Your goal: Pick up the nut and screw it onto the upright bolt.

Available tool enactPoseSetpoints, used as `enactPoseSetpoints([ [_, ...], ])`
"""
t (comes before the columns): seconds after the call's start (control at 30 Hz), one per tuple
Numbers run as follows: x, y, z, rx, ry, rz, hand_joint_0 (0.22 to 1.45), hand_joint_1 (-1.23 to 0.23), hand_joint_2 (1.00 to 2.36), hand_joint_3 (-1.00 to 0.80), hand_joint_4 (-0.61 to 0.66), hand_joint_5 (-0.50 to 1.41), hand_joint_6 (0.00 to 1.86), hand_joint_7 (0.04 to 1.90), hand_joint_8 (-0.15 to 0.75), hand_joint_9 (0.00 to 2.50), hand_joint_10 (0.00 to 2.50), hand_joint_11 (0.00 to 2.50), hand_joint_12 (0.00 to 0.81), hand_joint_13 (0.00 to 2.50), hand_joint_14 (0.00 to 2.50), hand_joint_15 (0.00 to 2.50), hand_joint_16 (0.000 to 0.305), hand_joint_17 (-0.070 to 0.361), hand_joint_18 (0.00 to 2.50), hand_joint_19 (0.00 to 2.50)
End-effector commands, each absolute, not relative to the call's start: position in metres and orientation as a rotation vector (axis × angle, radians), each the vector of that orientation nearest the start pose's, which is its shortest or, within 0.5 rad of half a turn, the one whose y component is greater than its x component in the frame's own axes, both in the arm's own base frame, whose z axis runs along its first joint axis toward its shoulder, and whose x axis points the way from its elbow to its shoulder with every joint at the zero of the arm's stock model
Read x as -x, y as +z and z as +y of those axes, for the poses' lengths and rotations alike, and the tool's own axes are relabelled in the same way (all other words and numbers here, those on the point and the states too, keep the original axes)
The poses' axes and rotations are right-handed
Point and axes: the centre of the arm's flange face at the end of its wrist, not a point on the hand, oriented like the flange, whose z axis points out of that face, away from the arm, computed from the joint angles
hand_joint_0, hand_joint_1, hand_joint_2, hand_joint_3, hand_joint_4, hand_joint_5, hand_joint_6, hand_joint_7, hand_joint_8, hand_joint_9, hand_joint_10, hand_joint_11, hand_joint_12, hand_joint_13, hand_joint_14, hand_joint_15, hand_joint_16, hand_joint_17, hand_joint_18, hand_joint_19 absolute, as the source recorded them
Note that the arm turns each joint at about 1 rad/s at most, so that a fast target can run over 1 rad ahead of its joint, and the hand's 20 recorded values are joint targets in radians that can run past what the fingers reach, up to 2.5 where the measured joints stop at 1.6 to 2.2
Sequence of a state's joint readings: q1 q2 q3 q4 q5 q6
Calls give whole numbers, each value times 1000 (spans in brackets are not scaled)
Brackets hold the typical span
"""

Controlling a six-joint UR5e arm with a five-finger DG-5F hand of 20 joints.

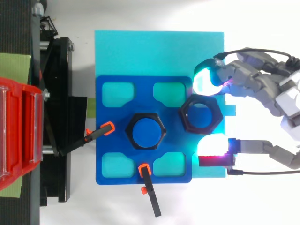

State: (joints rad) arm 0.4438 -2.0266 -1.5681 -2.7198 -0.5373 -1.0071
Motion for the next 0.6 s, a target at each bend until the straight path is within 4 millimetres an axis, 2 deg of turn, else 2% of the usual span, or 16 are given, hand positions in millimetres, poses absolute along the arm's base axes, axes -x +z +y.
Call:
enactPoseSetpoints([
  [0.0,-618,292,51,-845,-28,1342,566,-701,1000,-500,307,-163,504,1034,327,855,8,281,280,771,2,49,24,54,458,0],
  [0.27,-609,322,40,-854,-16,1324,566,-700,1000,-500,308,-163,504,1035,330,851,8,274,283,770,2,46,25,55,455,0],
  [0.33,-607,335,35,-848,13,1309,566,-700,1000,-500,307,-163,503,1034,330,848,8,273,282,770,1,48,25,56,454,0],
  [0.57,-623,367,29,-834,62,1283,567,-698,1000,-500,309,-162,504,1035,331,850,10,288,282,769,0,50,25,56,458,0],
])
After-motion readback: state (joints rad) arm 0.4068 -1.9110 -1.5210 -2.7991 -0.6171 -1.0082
